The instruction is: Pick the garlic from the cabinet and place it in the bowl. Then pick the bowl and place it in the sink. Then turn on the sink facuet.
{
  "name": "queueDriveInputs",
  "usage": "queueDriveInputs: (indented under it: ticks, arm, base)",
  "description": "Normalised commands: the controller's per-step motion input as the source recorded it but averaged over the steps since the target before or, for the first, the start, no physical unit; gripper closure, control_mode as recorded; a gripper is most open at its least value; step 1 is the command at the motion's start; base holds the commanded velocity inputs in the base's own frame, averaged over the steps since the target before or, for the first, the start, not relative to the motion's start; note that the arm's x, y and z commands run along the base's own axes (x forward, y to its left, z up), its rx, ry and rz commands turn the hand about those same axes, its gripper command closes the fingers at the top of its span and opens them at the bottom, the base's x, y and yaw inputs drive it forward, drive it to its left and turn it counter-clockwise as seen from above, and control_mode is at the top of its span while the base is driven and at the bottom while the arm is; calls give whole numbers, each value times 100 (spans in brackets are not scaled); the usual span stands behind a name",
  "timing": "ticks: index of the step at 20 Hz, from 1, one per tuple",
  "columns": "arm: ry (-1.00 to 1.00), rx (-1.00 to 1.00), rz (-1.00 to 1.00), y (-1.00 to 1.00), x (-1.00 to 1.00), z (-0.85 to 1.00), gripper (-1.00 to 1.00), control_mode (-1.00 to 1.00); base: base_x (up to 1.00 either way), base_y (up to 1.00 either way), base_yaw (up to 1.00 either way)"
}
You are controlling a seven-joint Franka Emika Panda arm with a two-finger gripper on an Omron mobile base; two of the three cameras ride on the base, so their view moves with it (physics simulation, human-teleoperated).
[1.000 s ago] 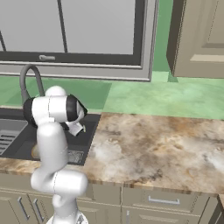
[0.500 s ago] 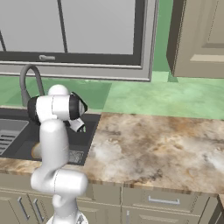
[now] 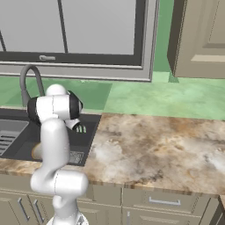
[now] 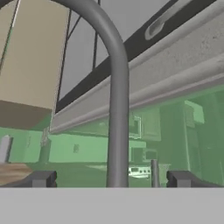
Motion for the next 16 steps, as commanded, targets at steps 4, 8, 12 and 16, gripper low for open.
queueDriveInputs:
  ticks: [4,8,12,16]
  arm:
    - [11,0,0,0,43,0,-100,-100]
    - [11,0,0,2,51,0,-100,-100]
    - [7,0,0,25,30,-3,-100,-100]
    - [6,0,0,26,25,-6,-100,-100]
  base:
    - [0,0,0]
    - [0,0,0]
    - [0,0,0]
    - [0,0,0]
